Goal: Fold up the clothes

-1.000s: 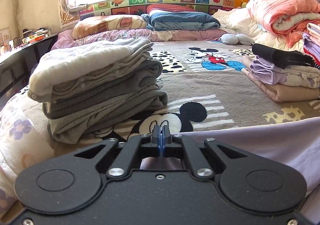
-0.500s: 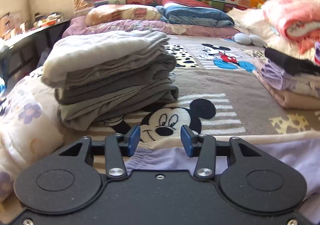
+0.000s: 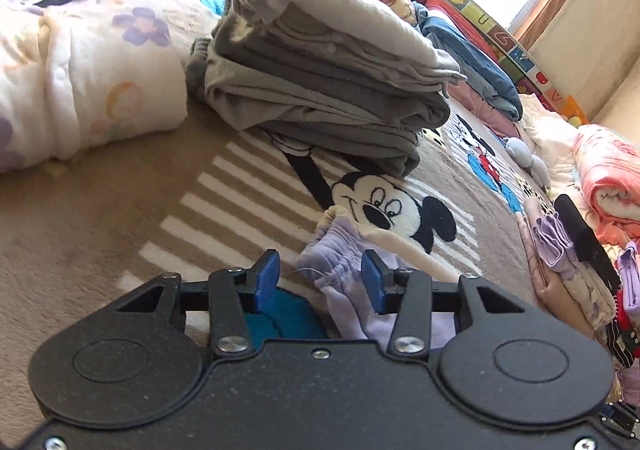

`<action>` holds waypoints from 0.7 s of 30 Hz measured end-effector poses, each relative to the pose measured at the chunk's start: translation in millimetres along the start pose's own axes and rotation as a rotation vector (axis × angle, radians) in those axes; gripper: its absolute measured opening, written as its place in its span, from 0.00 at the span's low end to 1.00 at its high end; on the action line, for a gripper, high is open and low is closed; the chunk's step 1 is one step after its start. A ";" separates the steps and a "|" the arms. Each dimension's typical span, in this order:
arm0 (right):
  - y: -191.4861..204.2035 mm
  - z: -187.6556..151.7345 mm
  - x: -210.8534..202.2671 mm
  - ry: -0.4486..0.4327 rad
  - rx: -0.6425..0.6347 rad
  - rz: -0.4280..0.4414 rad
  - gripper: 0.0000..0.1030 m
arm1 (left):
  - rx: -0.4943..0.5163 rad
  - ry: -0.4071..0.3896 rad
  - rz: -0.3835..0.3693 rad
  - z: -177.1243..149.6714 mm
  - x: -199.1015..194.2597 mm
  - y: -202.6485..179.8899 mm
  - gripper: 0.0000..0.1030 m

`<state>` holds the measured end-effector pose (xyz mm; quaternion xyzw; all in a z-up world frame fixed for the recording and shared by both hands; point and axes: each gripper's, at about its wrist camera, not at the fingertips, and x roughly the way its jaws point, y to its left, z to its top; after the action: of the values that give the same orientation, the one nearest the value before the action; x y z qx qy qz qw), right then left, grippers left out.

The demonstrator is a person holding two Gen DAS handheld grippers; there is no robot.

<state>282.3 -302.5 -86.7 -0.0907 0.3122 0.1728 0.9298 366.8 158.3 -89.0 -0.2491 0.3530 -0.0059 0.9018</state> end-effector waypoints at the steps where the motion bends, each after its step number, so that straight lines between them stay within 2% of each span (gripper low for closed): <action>1: 7.2 0.8 1.5 0.004 -0.013 0.019 0.21 | 0.010 0.003 0.000 -2.2 3.5 -3.0 0.42; 3: 23.9 2.8 4.1 0.011 -0.044 0.058 0.22 | 0.026 0.002 -0.016 -4.8 8.6 -7.2 0.31; 4: 32.9 4.3 3.9 0.010 -0.067 0.073 0.22 | 0.041 0.001 -0.022 -5.0 10.2 -9.3 0.21; 5: 42.3 6.9 1.7 -0.001 -0.082 0.097 0.23 | 0.058 0.000 -0.029 -5.1 11.5 -11.1 0.16; 8: 71.2 15.8 -6.8 -0.046 -0.119 0.178 0.27 | 0.091 -0.033 -0.073 -2.7 8.5 -15.4 0.08; 9: 80.4 18.7 -7.9 -0.061 -0.133 0.194 0.30 | 0.101 -0.053 -0.095 -1.2 6.1 -16.9 0.08; 14: 122.6 28.6 0.6 -0.096 -0.231 0.221 0.31 | 0.147 -0.283 -0.236 14.5 -36.4 -32.0 0.07; 15: 130.4 28.1 2.7 -0.097 -0.264 0.216 0.31 | 0.152 -0.296 -0.243 15.7 -38.8 -33.5 0.07; 19: 159.4 18.1 14.5 -0.076 -0.422 0.153 0.34 | 0.139 -0.255 -0.194 13.4 -21.9 -28.2 0.07; 21: 160.0 13.1 19.3 -0.062 -0.439 0.129 0.36 | 0.142 -0.268 -0.216 13.0 -22.0 -28.6 0.07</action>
<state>243.4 -146.0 -97.9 -0.2656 0.2436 0.2982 0.8839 363.3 143.1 -54.0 -0.2197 0.1993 -0.0945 0.9503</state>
